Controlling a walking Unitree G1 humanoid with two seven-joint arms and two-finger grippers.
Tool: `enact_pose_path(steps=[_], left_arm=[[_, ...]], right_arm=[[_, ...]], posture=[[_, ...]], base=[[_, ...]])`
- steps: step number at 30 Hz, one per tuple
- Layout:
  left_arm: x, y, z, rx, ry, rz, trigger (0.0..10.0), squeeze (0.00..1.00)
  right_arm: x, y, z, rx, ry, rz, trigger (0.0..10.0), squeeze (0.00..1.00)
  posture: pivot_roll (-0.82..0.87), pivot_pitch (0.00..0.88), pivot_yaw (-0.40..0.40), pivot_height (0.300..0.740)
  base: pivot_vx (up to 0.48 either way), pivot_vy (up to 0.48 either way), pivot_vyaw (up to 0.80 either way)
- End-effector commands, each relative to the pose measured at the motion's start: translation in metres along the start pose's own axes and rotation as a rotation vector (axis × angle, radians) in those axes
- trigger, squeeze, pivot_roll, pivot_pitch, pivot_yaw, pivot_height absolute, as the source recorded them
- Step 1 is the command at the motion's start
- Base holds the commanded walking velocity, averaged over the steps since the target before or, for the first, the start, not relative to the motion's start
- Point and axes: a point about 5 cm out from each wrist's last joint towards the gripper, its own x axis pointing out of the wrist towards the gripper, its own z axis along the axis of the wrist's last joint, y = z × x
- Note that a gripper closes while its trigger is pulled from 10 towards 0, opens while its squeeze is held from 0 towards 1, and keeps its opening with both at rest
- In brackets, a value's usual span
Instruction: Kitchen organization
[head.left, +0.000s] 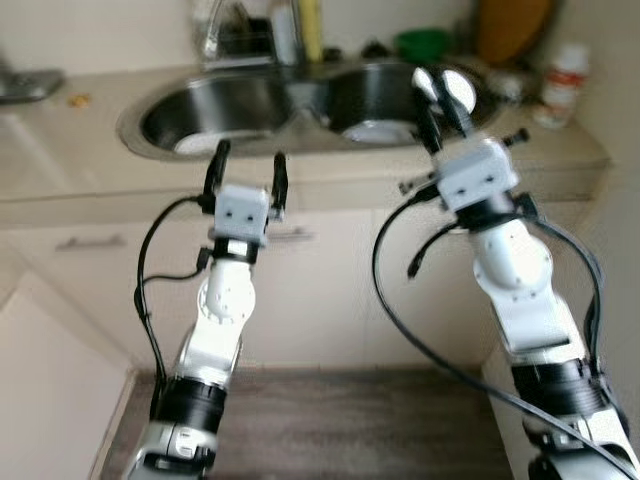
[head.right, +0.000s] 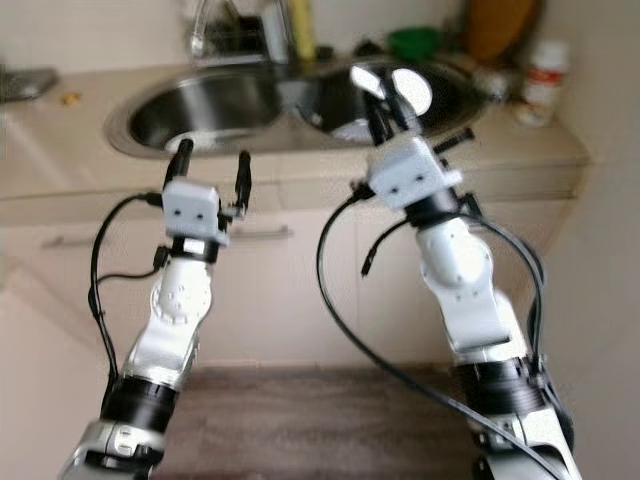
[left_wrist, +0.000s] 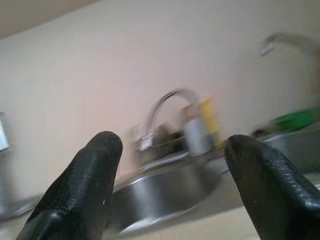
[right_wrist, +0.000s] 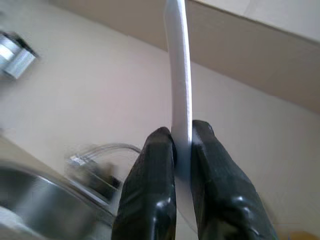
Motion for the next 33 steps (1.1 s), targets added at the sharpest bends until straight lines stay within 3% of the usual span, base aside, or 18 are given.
enact_pose_path(steps=[1, 16, 33], left_arm=[[0.003, 0.003, 0.003, 0.003, -0.01, 0.014, 10.0, 0.0], [0.004, 0.002, 0.003, 0.0, -0.008, 0.009, 10.0, 0.0], [0.004, 0.001, 0.002, 0.001, -0.005, 0.003, 10.0, 0.0]], right_arm=[[0.002, -0.001, 0.005, 0.014, -0.027, -0.01, 0.0, 0.0], [0.002, 0.001, 0.003, 0.033, -0.016, -0.003, 0.0, 0.0], [-0.006, 0.009, -0.019, 0.101, 0.098, 0.031, 0.0, 0.0]], posture=[[-0.17, 0.0, 0.046, 0.74], [-0.17, 0.0, 0.051, 0.74], [-0.16, 0.0, 0.049, 0.74]], base=[[0.277, 0.0, 0.0], [0.278, 0.0, 0.0], [0.28, 0.0, 0.0]])
